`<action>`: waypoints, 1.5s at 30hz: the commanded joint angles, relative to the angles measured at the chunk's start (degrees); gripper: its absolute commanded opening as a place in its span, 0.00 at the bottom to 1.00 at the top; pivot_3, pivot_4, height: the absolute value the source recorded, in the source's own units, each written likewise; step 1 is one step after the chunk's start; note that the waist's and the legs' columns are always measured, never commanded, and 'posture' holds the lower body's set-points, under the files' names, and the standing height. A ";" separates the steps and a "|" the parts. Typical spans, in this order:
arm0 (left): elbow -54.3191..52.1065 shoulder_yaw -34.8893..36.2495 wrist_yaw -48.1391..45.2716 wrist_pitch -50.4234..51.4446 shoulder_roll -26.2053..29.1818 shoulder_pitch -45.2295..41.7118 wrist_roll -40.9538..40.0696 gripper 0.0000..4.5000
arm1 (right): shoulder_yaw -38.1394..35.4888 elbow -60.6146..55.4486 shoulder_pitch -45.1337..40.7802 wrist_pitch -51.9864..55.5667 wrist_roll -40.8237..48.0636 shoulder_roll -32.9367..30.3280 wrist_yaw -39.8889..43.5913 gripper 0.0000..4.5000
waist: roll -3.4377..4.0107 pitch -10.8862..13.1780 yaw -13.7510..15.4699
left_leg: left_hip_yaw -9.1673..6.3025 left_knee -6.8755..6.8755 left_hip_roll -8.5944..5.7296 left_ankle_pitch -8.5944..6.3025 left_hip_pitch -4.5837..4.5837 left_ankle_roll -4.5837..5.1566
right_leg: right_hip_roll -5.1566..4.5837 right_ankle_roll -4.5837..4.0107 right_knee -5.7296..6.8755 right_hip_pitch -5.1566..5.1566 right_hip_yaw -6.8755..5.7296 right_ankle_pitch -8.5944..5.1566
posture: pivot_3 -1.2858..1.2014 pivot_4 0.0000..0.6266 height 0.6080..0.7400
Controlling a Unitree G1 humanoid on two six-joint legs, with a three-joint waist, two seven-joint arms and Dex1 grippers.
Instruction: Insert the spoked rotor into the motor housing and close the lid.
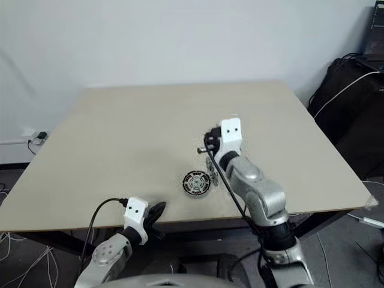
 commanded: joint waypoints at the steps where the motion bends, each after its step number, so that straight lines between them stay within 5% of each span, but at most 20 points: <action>1: -2.03 0.41 -0.32 -0.44 0.37 -0.14 -0.41 0.00 | -2.60 -2.23 1.02 -3.30 -4.51 -0.92 -0.31 0.01 | -0.03 0.02 -0.01 | -0.01 0.00 0.05 -0.01 0.01 -0.01 | 0.02 -0.01 0.01 0.00 0.00 -0.01 | 0.52 0.00 1.00; 12: -2.44 0.65 -1.23 0.31 1.14 -0.47 -0.45 0.00 | 3.08 -5.31 11.09 5.12 -14.54 -12.47 6.95 0.01 | -0.16 0.11 0.65 | 0.01 0.03 0.05 -0.04 0.00 0.04 | 0.02 -0.05 -0.02 0.04 -0.04 -0.04 | 0.52 0.00 1.00; 31: -3.00 1.43 -1.25 0.66 1.74 -0.57 -0.51 0.00 | 5.17 -7.21 10.88 2.64 -4.81 -5.83 26.87 0.01 | -0.58 0.40 1.01 | -0.04 0.08 0.11 -0.06 0.05 0.02 | 0.03 0.00 -0.01 0.09 -0.07 -0.03 | 0.52 0.00 1.00; 45: -3.41 1.54 -1.31 0.75 2.15 -0.54 -0.30 0.00 | 8.62 3.75 8.85 -0.78 -6.54 -1.00 30.02 0.01 | -0.61 0.41 1.49 | -0.03 0.11 0.08 -0.09 0.05 -0.05 | 0.03 -0.01 0.00 0.09 -0.08 -0.02 | 0.52 0.00 1.00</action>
